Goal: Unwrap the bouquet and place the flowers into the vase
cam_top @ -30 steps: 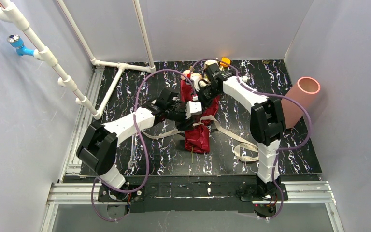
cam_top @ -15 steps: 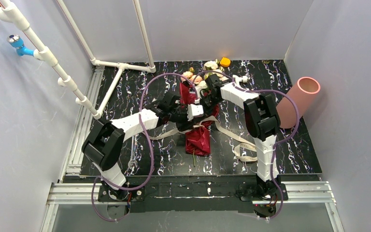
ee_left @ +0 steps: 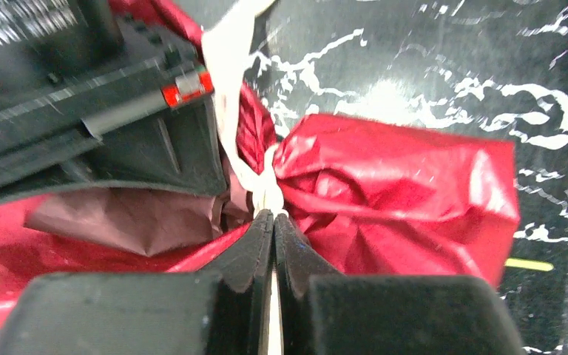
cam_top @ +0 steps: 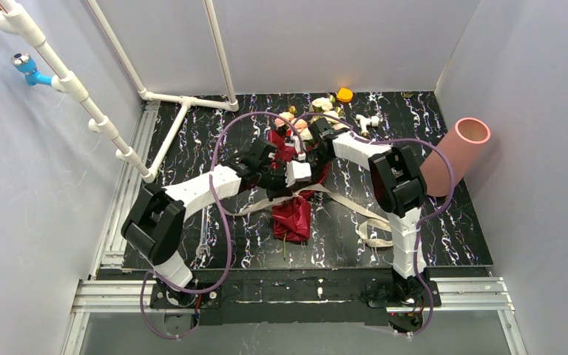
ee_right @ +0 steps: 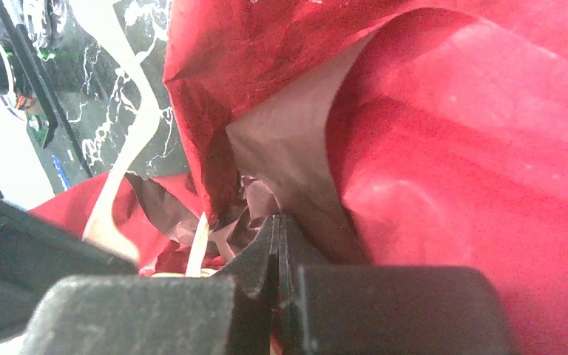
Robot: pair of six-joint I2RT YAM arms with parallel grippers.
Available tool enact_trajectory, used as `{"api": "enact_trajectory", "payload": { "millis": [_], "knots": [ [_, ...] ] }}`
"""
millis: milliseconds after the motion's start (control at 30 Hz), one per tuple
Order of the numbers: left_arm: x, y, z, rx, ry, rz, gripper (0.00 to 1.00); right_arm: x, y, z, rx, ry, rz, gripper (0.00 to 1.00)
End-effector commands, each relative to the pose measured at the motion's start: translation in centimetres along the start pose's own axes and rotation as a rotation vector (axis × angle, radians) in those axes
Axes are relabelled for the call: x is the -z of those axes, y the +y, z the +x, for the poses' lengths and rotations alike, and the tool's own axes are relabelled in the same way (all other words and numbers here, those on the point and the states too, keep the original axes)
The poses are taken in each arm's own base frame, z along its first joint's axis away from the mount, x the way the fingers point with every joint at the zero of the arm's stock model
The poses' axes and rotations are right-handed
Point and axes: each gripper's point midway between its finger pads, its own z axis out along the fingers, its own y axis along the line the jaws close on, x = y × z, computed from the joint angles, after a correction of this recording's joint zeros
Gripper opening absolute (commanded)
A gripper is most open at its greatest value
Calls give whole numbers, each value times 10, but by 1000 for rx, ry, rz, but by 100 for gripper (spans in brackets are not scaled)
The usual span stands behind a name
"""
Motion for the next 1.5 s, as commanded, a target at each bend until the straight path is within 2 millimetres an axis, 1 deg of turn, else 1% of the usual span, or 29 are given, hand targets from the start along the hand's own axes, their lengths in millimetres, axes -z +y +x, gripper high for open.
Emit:
{"api": "enact_trajectory", "payload": {
  "millis": [0, 100, 167, 233, 333, 367, 400, 433, 467, 500, 533, 600, 667, 733, 833, 900, 1033, 1167, 1267, 1400, 1467],
  "knots": [
    [33, -13, -78, -64, -179, 20, 0, -17, -20, 23, -35, 62, 48, 1],
    [36, -21, -88, -63, -202, 35, 0, -18, -22, 22, -31, 63, 53, 1],
    [36, -28, -88, -72, -204, 49, 0, -19, -23, 22, -29, 61, 53, 1],
    [34, -38, -78, -97, -186, 77, 0, -20, -23, 22, -30, 62, 48, 1],
    [31, -59, -55, -149, -134, 150, 0, -19, -22, 21, -27, 58, 43, 1],
    [33, -65, -49, -169, -122, 173, 11, -19, -21, 21, -24, 56, 42, 1],
    [35, -69, -46, -183, -115, 185, 25, -18, -20, 21, -19, 54, 39, 1],
    [39, -69, -45, -186, -115, 178, 34, -18, -19, 21, -16, 54, 37, 1],
    [43, -67, -49, -176, -127, 162, 38, -17, -19, 21, -11, 52, 35, 1],
    [47, -62, -54, -158, -151, 140, 40, -17, -17, 21, -7, 51, 33, 1],
    [51, -56, -59, -130, -172, 121, 38, -16, -17, 21, -5, 49, 33, 1],
    [58, -37, -64, -48, -200, 78, 33, -15, -16, 22, 4, 46, 32, 1],
    [61, -17, -66, -23, -215, 33, 29, -15, -16, 23, 6, 45, 33, 1],
    [57, -5, -62, -50, -212, -6, 25, -15, -15, 24, 3, 46, 31, 1],
    [46, 3, -54, -98, -191, -13, 20, -15, -15, 23, 3, 43, 30, 1],
    [34, 9, -47, -104, -163, -7, 18, -15, -14, 23, 3, 42, 28, 1],
    [16, 11, -33, -159, -129, 17, 17, -15, -14, 22, 4, 37, 24, 1],
    [0, 9, -16, -177, -85, 37, 26, -15, -14, 23, 6, 38, 24, 1],
    [-9, 9, -10, -182, -73, 46, 30, -15, -14, 23, 6, 39, 24, 1],
    [-15, 2, -5, -196, -62, 71, 41, -16, -15, 24, 6, 44, 23, 1],
    [-19, -1, 2, -192, -43, 86, 41, -17, -16, 24, 6, 45, 24, 1]
  ]
}}
